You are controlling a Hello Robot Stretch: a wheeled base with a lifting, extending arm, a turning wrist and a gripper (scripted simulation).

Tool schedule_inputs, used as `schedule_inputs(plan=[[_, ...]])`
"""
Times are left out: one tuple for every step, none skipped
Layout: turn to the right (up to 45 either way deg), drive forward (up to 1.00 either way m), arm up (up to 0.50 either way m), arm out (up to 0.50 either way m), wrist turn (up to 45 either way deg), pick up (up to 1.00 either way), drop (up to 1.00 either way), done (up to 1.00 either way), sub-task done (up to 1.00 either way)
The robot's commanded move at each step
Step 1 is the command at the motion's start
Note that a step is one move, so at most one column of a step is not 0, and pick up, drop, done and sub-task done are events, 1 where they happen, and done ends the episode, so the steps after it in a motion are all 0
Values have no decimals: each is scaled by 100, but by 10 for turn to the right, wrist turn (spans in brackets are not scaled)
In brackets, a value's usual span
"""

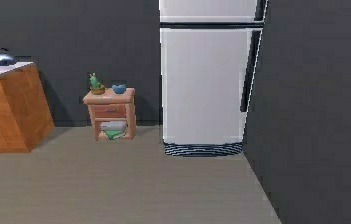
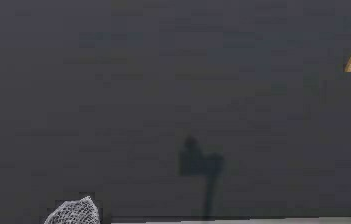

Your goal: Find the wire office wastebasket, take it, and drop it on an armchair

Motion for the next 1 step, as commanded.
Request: schedule_inputs(plan=[[450, 0, 0, 0, 0, 0, 0, 0, 0]])
